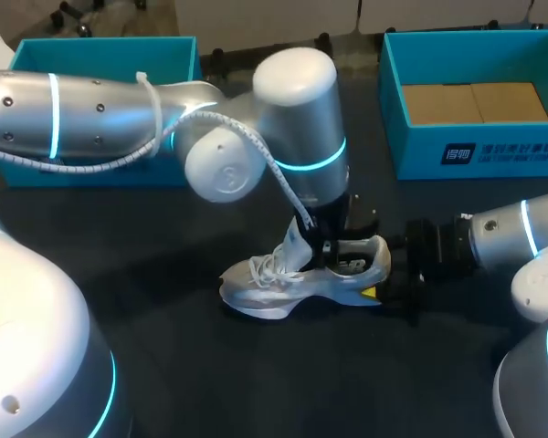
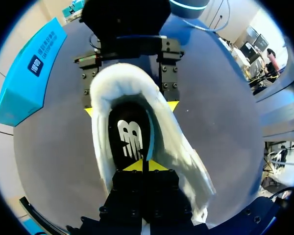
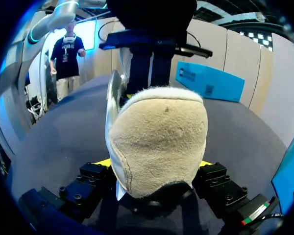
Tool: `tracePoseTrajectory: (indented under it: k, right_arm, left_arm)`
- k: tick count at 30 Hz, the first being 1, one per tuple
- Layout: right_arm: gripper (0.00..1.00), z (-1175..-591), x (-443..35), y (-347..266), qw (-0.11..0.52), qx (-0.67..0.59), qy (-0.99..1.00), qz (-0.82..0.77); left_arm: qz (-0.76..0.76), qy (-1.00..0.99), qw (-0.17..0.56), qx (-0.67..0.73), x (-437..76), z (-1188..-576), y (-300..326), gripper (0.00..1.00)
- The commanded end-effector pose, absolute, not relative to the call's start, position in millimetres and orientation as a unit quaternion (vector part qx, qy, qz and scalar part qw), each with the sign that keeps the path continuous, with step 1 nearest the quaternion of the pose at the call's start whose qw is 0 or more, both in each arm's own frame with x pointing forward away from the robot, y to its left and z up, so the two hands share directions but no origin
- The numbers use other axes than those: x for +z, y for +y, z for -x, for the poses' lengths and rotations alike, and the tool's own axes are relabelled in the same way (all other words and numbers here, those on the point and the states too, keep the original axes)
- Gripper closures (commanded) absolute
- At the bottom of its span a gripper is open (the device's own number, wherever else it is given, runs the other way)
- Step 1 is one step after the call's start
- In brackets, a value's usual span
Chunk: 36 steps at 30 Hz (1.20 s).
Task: Take the shoe out of the shoebox, open the shoe tongue, remove and reinsert the insole, then place the shoe into the shoebox
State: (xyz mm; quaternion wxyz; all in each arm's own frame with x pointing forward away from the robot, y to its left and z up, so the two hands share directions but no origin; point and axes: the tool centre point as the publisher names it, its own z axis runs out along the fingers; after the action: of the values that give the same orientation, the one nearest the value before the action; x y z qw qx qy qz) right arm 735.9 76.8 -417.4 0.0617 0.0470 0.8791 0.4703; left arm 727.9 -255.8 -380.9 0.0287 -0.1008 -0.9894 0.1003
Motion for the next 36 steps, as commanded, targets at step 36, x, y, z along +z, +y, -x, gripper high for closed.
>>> tracePoseTrajectory:
  k: [36]
  right_arm:
    - [1.00,-735,-419,78,0.062,0.469,0.880,-0.047]
  left_arm:
    - [0.062,-0.977,0.071,0.194,-308,-730,-240,1.00]
